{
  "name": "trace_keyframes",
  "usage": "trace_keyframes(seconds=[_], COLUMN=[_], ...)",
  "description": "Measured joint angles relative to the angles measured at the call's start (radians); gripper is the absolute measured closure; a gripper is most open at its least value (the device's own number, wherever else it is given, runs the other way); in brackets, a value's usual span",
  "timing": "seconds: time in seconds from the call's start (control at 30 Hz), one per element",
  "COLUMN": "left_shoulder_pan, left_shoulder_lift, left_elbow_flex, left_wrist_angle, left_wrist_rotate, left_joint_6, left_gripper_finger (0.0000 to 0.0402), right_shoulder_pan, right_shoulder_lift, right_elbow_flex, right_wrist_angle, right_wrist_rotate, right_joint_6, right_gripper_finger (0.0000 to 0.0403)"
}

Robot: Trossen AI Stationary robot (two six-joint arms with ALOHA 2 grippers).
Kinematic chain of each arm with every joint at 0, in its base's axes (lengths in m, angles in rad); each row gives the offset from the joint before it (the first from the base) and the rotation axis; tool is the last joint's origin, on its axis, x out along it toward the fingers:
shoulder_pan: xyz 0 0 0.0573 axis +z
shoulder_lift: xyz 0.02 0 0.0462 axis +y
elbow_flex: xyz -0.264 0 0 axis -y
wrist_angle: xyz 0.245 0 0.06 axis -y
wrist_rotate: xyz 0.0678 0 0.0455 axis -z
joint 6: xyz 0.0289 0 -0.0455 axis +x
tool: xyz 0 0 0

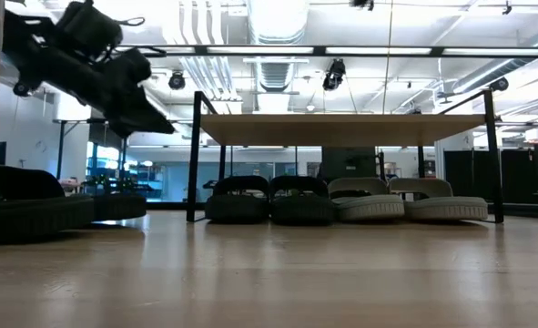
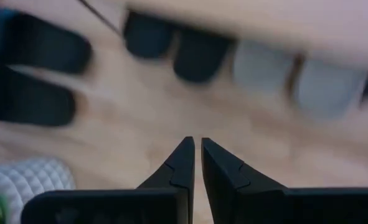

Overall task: Pick and place slides into the shelf
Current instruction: Adjust the black slippers under the shelf

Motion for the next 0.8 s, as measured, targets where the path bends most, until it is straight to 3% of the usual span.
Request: trace_keyframes(seconds=[0.2, 0.37, 0.5, 0.6, 0.8], left_shoulder_pan=[0.000, -0.001, 0.000, 0.000, 0.000], left_shoulder_lift=[-0.051, -0.016, 0.013, 0.020, 0.020], left_elbow_flex=[0.000, -0.001, -0.001, -0.001, -0.002], left_wrist_angle=[-0.031, -0.031, -0.031, -0.030, -0.030], left_wrist_rotate=[0.036, 0.071, 0.093, 0.105, 0.106], left_joint_6=[0.047, 0.046, 0.046, 0.048, 0.048], left_gripper_finger=[0.0401, 0.0401, 0.0401, 0.0401, 0.0401], right_shoulder_pan=[0.144, 0.149, 0.128, 0.098, 0.034], right_shoulder_lift=[0.049, 0.094, 0.151, 0.171, 0.207], right_elbow_flex=[-0.136, -0.300, -0.393, -0.405, -0.419], right_wrist_angle=[0.063, 0.385, 0.586, 0.541, 0.542], right_wrist_rotate=[-0.059, -0.056, 0.021, 0.057, 0.060], right_joint_6=[0.364, 0.453, 0.454, 0.447, 0.272], right_gripper_finger=[0.0381, 0.0381, 0.0381, 0.0381, 0.0381])
